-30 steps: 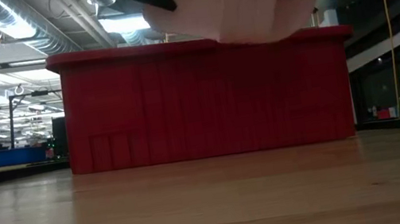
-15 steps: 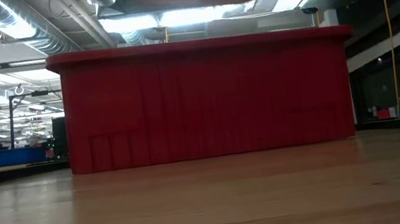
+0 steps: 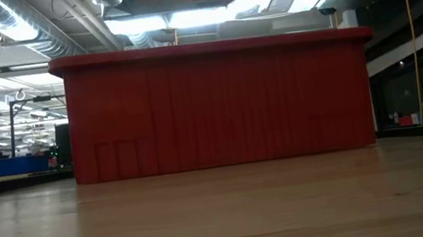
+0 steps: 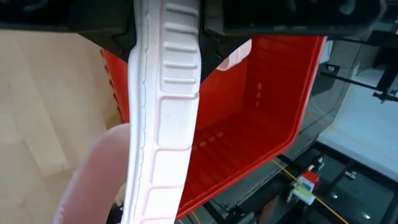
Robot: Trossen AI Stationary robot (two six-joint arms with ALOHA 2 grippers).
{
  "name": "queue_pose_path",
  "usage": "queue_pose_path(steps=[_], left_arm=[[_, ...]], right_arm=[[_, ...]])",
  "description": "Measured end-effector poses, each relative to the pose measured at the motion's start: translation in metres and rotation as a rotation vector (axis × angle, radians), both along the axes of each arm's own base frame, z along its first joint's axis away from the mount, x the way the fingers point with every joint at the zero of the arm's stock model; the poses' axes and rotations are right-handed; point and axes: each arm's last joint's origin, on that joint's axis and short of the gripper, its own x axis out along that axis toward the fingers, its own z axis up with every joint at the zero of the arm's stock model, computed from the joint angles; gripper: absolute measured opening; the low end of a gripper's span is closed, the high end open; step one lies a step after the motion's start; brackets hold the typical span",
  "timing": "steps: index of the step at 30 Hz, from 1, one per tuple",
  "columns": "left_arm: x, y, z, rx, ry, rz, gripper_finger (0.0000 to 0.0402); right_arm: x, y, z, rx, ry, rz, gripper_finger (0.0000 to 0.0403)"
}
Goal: Pick and place slides into bin
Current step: Put the pink slipper into the red bin
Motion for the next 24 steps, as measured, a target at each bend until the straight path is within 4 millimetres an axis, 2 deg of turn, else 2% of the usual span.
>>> queue_pose_path(steps=[7,15,20,24], left_arm=[[-0.002,0.015,0.008,-0.037,-0.1,0.08,0.006],[-0.001,0.042,0.019,-0.08,-0.262,0.19,0.0059],[-0.005,0.058,0.022,-0.131,-0.299,0.217,0.0059],[-0.005,0.062,0.023,-0.198,-0.342,0.195,0.0059]], right_arm=[[0.007,-0.012,0.005,0.017,-0.052,-0.038,0.02],[0.007,-0.029,0.013,-0.037,-0.008,0.006,0.0195],[0.0,-0.034,0.035,-0.038,-0.062,0.025,0.019],[-0.005,-0.036,0.056,-0.007,-0.183,0.019,0.019]])
